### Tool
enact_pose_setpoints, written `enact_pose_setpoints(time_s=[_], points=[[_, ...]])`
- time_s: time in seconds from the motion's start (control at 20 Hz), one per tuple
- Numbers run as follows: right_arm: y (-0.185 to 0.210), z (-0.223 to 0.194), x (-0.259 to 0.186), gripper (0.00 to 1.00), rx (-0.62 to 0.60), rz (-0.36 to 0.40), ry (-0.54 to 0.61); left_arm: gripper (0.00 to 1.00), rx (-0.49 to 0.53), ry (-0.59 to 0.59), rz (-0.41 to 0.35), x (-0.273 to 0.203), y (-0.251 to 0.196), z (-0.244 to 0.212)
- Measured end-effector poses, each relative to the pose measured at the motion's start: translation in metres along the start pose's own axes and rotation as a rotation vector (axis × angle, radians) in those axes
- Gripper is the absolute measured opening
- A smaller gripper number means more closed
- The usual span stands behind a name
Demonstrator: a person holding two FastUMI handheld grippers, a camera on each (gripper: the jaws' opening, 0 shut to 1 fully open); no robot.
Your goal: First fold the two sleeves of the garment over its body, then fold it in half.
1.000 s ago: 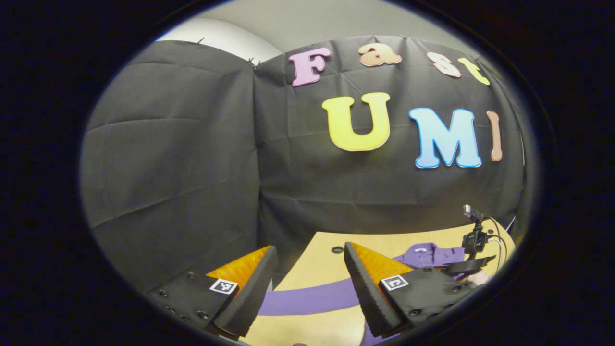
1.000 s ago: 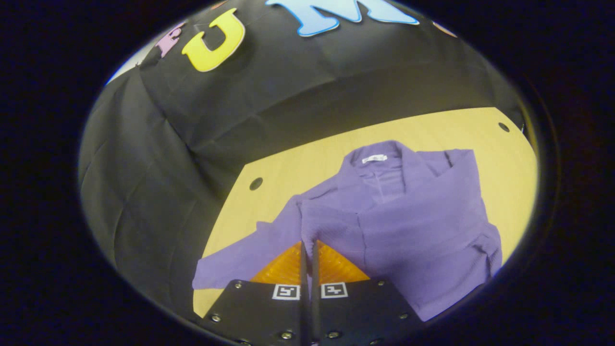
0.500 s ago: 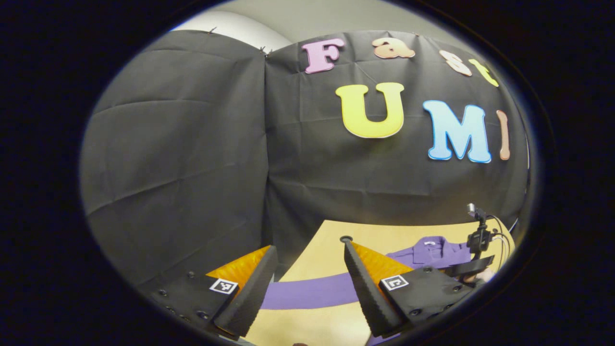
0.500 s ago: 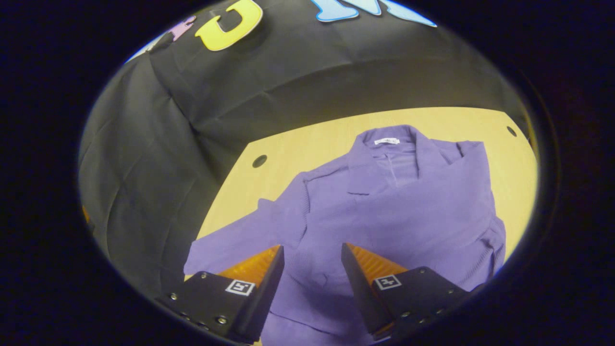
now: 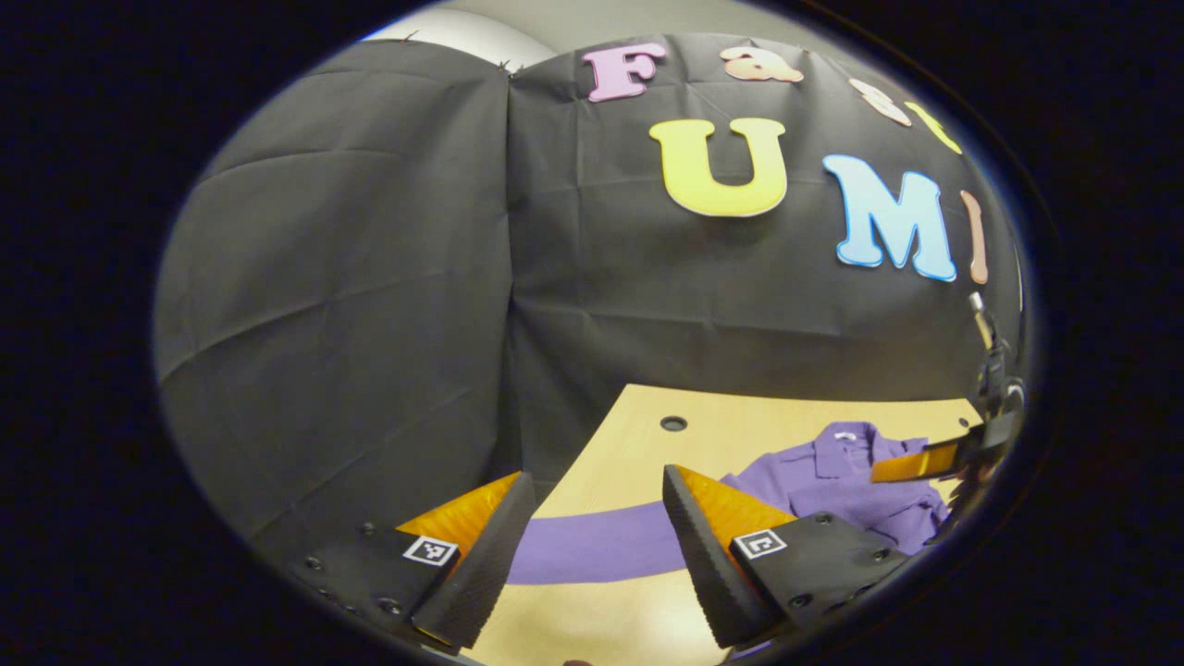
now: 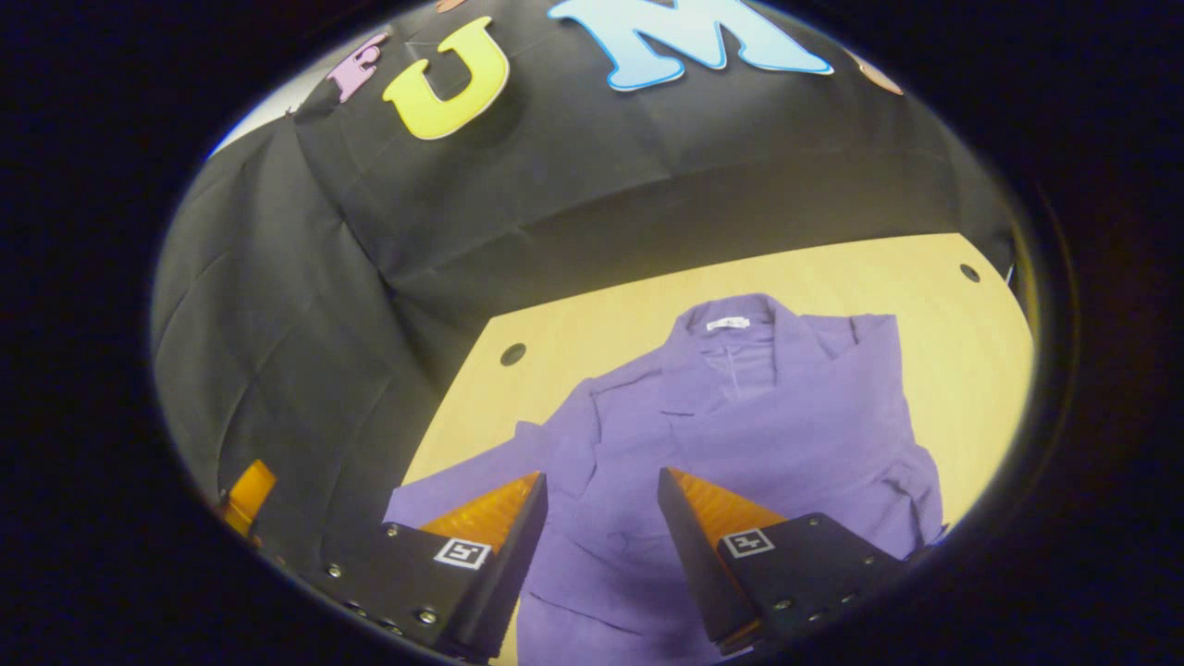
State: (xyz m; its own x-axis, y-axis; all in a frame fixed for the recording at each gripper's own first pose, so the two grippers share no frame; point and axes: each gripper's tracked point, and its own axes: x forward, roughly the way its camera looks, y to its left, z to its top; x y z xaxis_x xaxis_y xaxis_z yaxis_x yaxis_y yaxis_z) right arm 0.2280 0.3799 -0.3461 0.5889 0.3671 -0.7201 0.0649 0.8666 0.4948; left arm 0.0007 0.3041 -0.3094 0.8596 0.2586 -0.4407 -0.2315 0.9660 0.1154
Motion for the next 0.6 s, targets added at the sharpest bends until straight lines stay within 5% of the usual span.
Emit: enact_pose_setpoints(time_s=[0.6], points=[[-0.017, 0.025, -0.055, 0.76, -0.026, -0.053, -0.089, 0.96, 0.027, 0.261, 0.048, 0.098, 0.042, -0.134]])
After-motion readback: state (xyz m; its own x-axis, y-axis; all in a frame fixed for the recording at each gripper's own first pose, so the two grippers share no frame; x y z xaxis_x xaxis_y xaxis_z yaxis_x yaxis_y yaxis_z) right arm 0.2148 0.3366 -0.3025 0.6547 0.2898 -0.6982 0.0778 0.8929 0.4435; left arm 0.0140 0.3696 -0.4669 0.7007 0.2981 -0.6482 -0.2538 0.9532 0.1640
